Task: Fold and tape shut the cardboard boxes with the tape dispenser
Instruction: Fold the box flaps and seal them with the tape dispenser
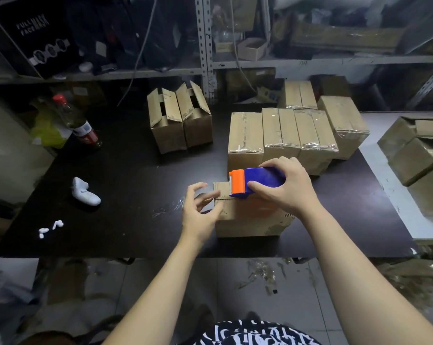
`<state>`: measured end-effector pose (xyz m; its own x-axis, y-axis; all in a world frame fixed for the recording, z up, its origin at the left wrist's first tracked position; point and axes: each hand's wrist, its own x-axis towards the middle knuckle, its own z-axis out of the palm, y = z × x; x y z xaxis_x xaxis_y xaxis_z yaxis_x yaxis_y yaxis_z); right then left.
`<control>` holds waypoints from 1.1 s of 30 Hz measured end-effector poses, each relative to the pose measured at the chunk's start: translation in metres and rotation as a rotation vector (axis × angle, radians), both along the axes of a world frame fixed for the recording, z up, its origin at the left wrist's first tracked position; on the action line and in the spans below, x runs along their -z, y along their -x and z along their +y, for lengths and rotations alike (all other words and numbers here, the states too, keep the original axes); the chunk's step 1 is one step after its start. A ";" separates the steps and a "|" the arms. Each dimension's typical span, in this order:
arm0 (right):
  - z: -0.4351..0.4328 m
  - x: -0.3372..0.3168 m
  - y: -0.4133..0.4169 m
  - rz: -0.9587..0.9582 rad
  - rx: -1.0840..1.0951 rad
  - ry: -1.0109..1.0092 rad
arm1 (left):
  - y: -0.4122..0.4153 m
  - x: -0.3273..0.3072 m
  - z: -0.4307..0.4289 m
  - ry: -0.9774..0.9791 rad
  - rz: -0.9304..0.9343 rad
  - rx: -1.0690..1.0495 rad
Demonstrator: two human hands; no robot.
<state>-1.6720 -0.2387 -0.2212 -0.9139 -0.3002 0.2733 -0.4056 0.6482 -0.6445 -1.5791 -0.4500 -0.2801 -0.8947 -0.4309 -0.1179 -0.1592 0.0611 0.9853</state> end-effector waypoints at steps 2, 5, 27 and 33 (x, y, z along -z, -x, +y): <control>-0.001 0.002 0.000 0.002 -0.019 -0.012 | 0.000 -0.006 0.003 -0.216 -0.007 -0.087; -0.002 0.003 0.000 0.019 -0.032 -0.024 | 0.006 -0.007 0.008 -0.280 -0.089 -0.265; 0.003 -0.006 0.007 -0.110 -0.121 0.087 | 0.032 0.006 0.037 0.128 -0.171 -0.419; 0.024 -0.016 0.027 -0.265 -0.159 0.101 | 0.057 -0.001 0.035 0.197 -0.222 -0.315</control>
<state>-1.6987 -0.2143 -0.2055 -0.9009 -0.4286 0.0680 -0.3064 0.5172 -0.7991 -1.6361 -0.4151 -0.2787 -0.6780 -0.7126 -0.1804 -0.4067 0.1592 0.8996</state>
